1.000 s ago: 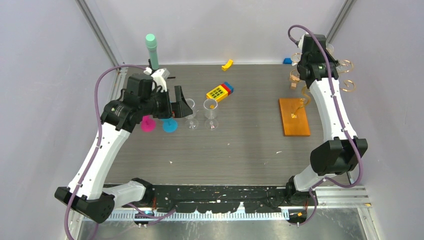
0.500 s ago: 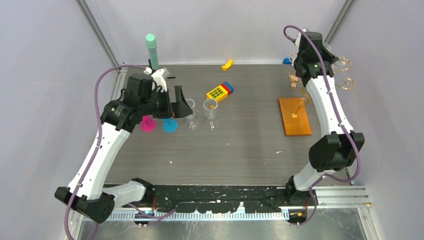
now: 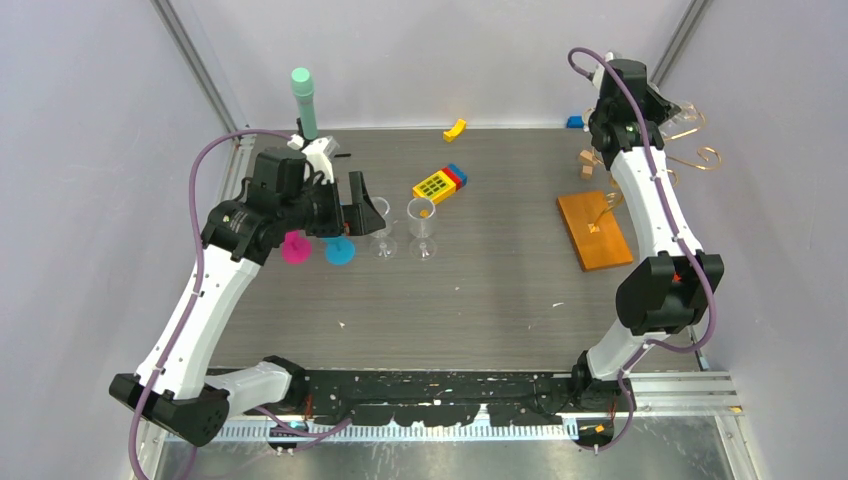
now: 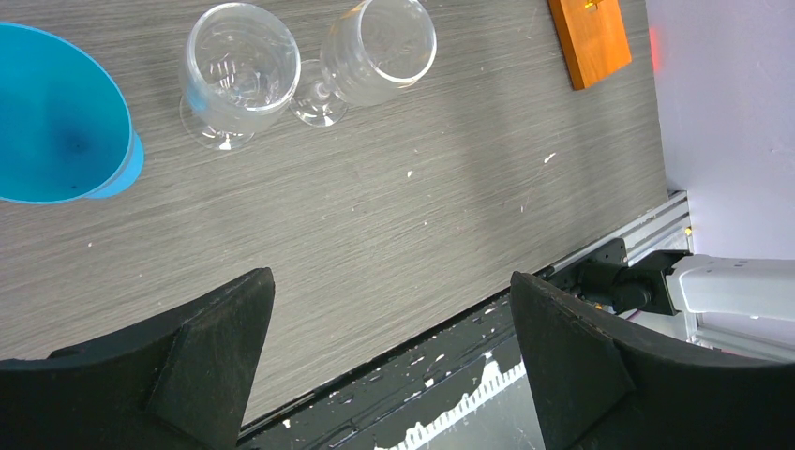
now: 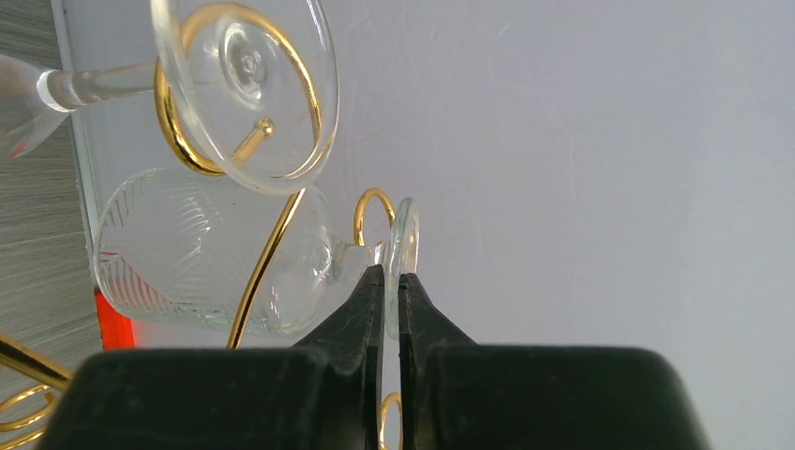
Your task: Take the wine glass off the wine glass rack
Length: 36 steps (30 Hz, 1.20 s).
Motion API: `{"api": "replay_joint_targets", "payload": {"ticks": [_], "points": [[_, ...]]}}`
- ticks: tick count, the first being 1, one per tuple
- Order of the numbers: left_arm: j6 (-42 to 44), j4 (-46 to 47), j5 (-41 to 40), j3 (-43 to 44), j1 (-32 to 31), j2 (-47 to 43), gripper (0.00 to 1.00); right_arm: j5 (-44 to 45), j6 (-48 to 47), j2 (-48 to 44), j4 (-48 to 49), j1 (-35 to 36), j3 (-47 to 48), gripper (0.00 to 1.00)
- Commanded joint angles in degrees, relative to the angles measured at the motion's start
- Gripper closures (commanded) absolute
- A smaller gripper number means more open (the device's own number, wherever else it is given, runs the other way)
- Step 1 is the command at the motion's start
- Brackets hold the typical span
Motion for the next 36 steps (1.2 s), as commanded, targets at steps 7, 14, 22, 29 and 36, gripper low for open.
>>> {"api": "replay_joint_targets", "payload": {"ticks": [7,14,22,29,36], "points": [[-0.53,1.65,0.61,0.70,0.11,-0.50,0.00,-5.34,1.99,-2.88,2.36,0.53,2.19,1.00],[-0.79,1.69,0.75,0.58,0.11,-0.73,0.00,-6.12,0.34,-2.77,3.14,0.49,1.05,1.00],[-0.88,1.56,0.73,0.69,0.11,-0.61,0.00,-4.34,-2.01,-0.45,6.29,0.48,3.11,1.00],[-0.80,1.52,0.56,0.67,0.11,-0.68,0.00,-4.04,-3.02,0.96,11.06,-0.17,4.22,1.00],[-0.73,1.45,0.52,0.54,0.11,-0.74,0.00,-3.56,-3.11,3.23,13.42,-0.58,6.50,1.00]]}}
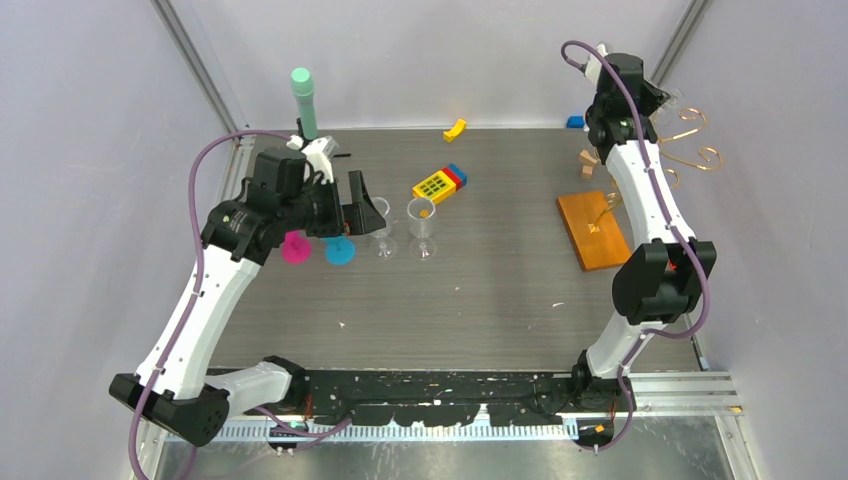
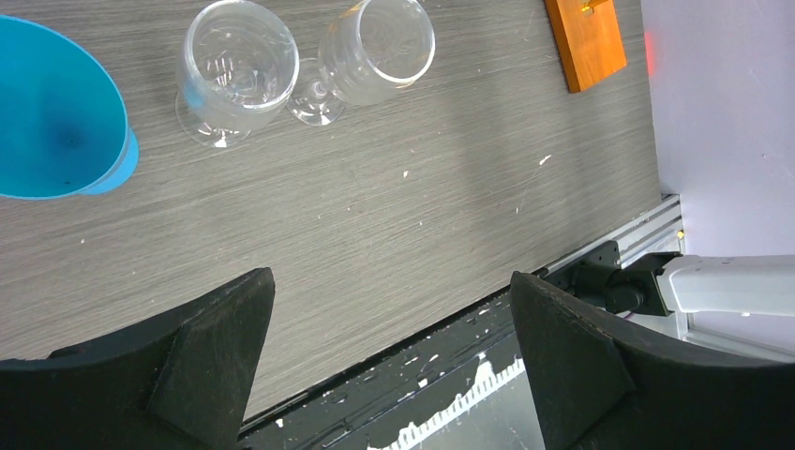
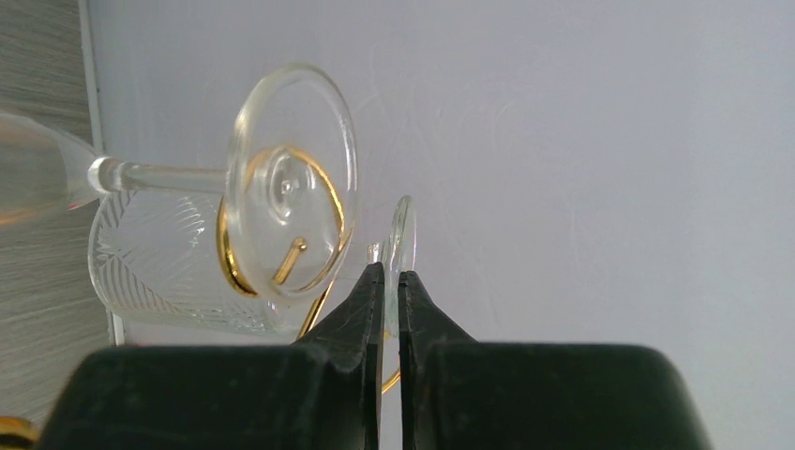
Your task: Take the wine glass off the wine glass rack
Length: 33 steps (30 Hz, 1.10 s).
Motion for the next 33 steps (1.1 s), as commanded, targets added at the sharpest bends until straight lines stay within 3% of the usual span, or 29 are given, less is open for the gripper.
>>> {"api": "replay_joint_targets", "payload": {"ticks": [1,19,33], "points": [[0.29,1.47,0.45,0.59,0.11,-0.69,0.00,1.69,-1.32,-0.22,8.52,-0.37,4.66,1.00],[0.31,1.66,0.40,0.45,0.11,-0.60,0.00,2.12,0.32,3.13,16.96,-0.90,9.84,1.00],[0.68,1.58,0.18,0.99,0.11,-0.42,0.00,5.23,-9.05,4.70,24.73,-3.56,8.13,1.00]]}}
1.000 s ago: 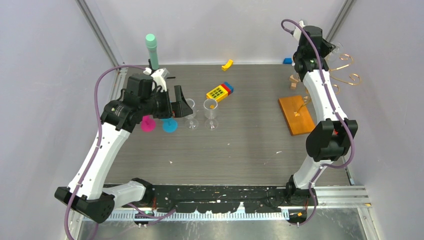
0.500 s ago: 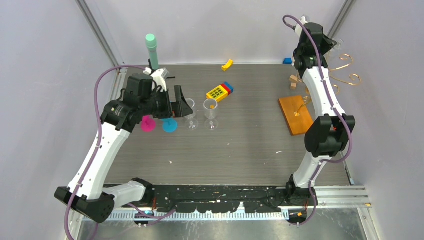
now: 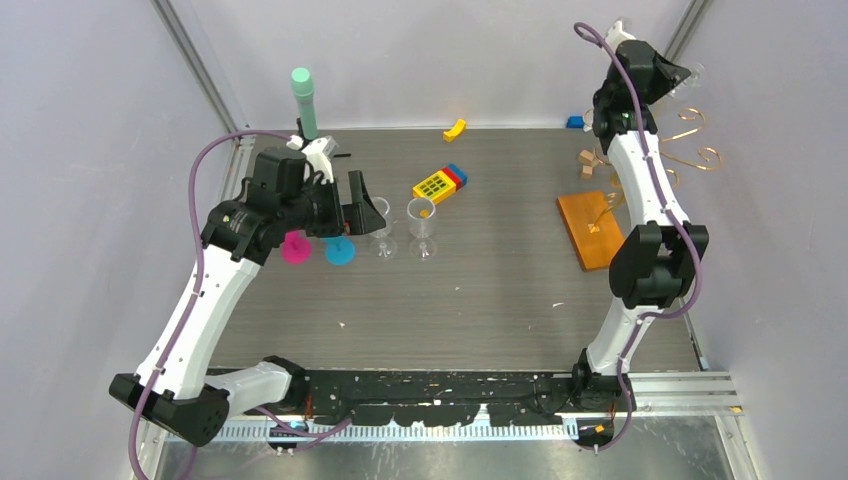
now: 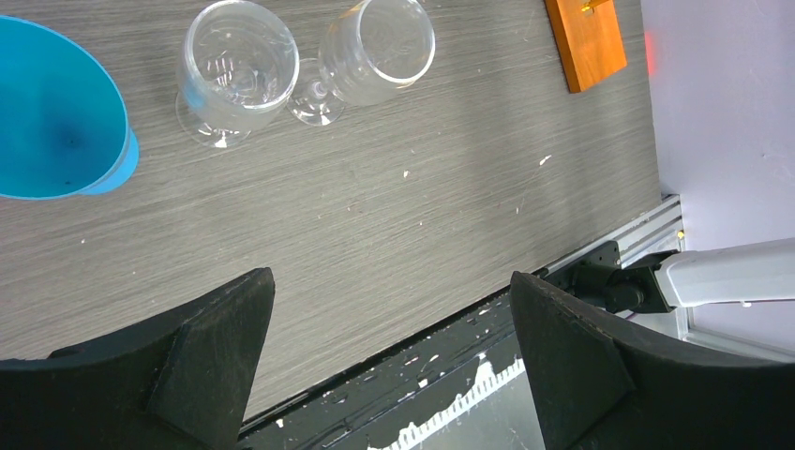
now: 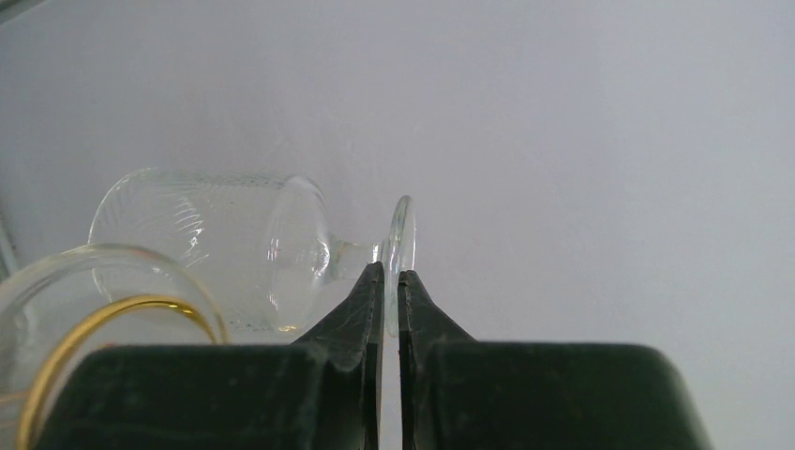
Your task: Take the wine glass off the wine glass rack
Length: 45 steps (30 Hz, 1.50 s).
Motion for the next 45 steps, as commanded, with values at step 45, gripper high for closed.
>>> {"api": "replay_joint_targets", "payload": {"ticks": [45], "points": [[-1.26,5.15,3.39,-2.10,0.10,-1.46,0.00,-3.93,7.18,-20.84,-3.35,3.79,0.27,1.00]]}}
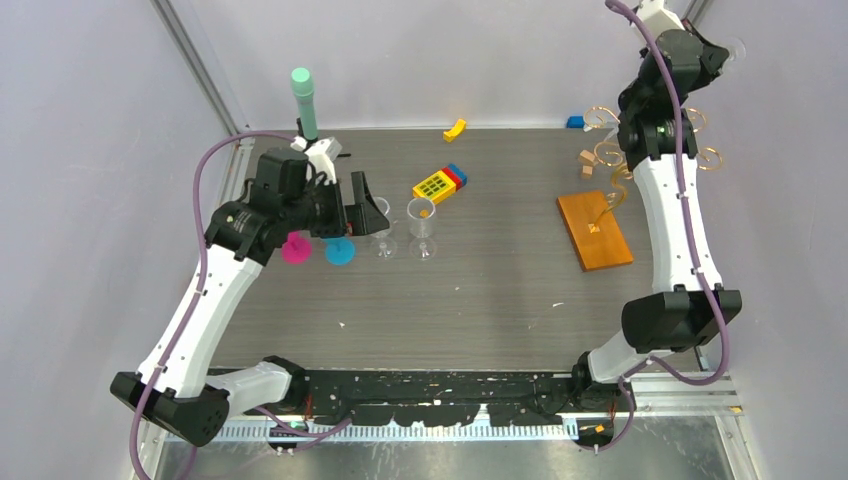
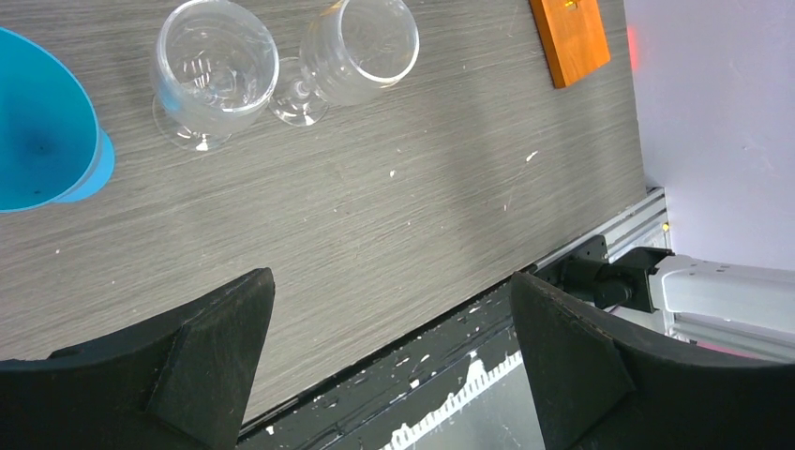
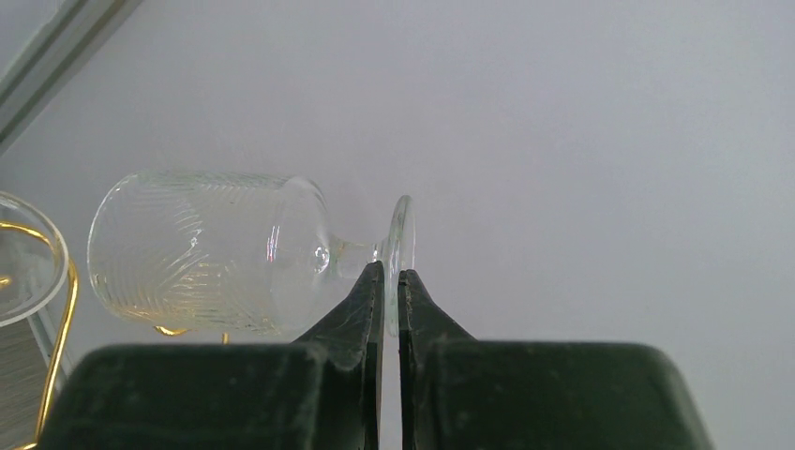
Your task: Take the wine glass off the wine glass rack
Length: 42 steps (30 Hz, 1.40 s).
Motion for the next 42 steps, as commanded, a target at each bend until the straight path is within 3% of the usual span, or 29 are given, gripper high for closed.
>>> {"api": "replay_joint_targets", "payload": {"ticks": [1,20,29,42], "points": [[-0.75,3.41,1.48,-0.72,0.11,-1.49,0.00,-1.90,1.30,-5.93,2.23,2.81,-0.16,1.00],[-2.39,8.68,5.94,-1.51,0.11,-2.73,0.00,-0.18,4.72,-20.70,-4.38,27.61,-10.00,1.00],[-5.07,15.42,12.14,-4.02,0.11,-5.49,0.00,-6.78,23.37,-25.22,-11.52,36.74,-16.22,1.00],[-14.53,27.62,18.09,-14.06,0.07,-9.54,0.00,-29.71,58.82,-32.90,-11.06,38.40,-32.65,1.00]]}}
